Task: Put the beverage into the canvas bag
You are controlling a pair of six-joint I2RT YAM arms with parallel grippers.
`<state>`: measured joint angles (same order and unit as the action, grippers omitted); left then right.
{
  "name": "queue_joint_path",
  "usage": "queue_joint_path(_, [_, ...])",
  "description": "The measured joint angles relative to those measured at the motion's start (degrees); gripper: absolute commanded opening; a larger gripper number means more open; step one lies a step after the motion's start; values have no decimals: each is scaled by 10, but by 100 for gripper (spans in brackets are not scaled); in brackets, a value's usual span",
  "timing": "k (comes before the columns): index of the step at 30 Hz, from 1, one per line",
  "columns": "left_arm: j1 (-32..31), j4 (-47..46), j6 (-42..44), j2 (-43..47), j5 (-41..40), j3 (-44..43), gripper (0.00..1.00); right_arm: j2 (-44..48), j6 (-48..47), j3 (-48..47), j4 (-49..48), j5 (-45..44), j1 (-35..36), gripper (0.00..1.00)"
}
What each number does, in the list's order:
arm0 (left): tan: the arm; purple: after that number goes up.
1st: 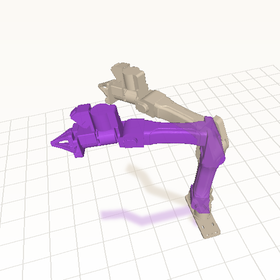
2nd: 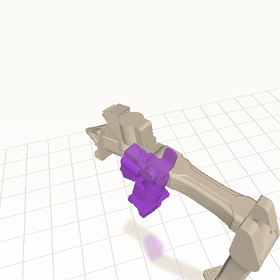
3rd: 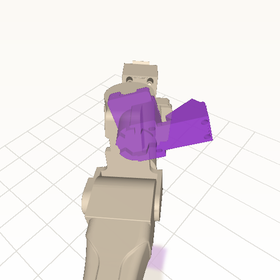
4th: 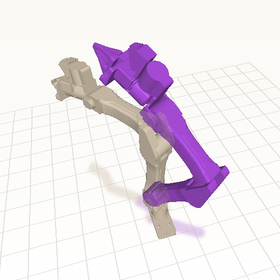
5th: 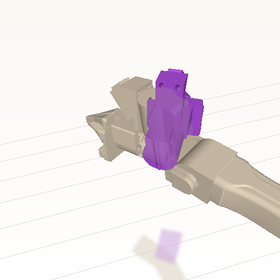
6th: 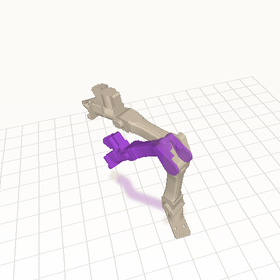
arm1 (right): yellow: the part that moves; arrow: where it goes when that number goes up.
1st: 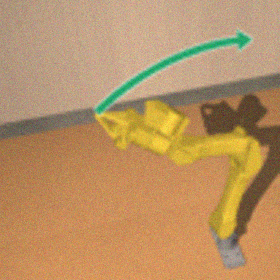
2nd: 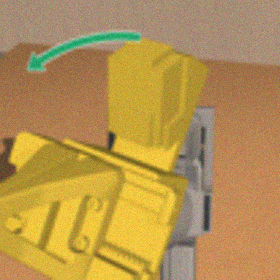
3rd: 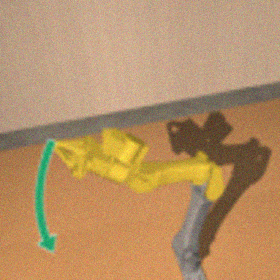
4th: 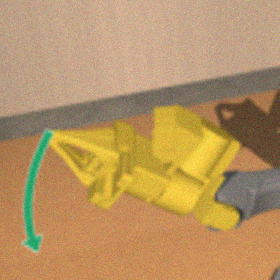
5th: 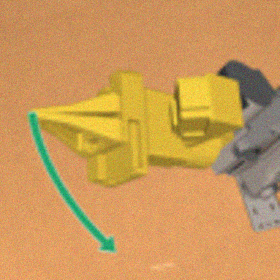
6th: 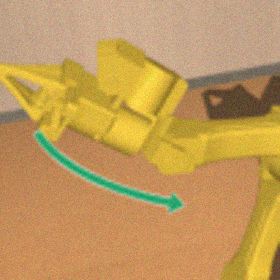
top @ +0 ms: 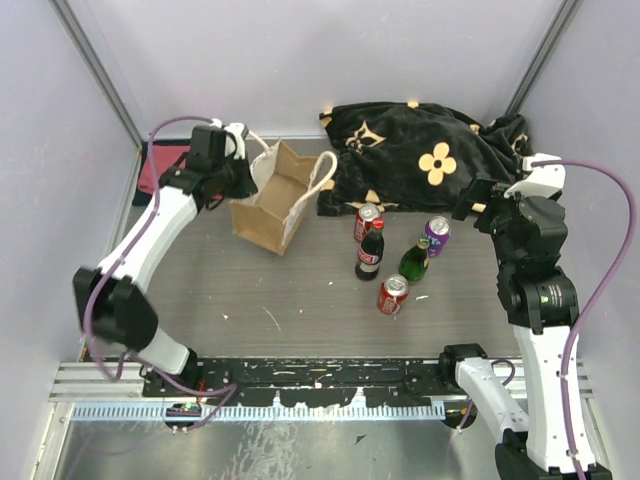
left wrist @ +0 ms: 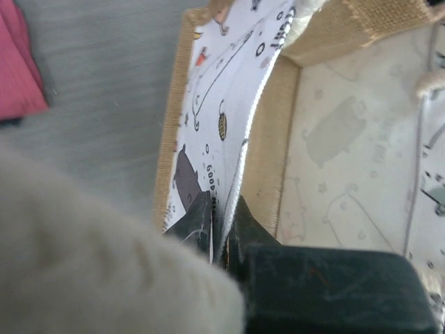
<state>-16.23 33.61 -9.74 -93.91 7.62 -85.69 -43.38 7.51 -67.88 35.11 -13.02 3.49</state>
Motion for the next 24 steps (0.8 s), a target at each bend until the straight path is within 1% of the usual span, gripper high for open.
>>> queue_joint_path(2, [-18,-2,-16,63,-6,48,0,8,3,-5,10,9,-1,100])
queue_joint_path(3, [-27,-5,-28,105,-10,87,0,13,4,-6,16,14,-1,100])
queue_joint_path(6, [-33,-1,-64,197,-22,175,0,26,13,-7,34,23,-1,100])
queue_joint_path(9, [-30,4,-107,265,-39,245,0,39,23,-7,45,30,-1,100])
queue_joint_path(12, [-31,7,-158,312,-60,296,0,46,32,-7,51,33,-1,100])
queue_joint_path(14, [-38,6,-197,330,-76,318,0,50,35,-7,57,35,-1,99])
queue_joint_path(17, [-43,6,-249,332,-97,326,0,53,37,-7,62,35,-1,99])
queue_joint_path(20, [-45,5,-310,321,-119,325,0,56,40,-6,68,35,-1,99])
queue_joint_path(24, [-49,10,-387,281,-146,321,0,56,45,-5,70,35,-2,98])
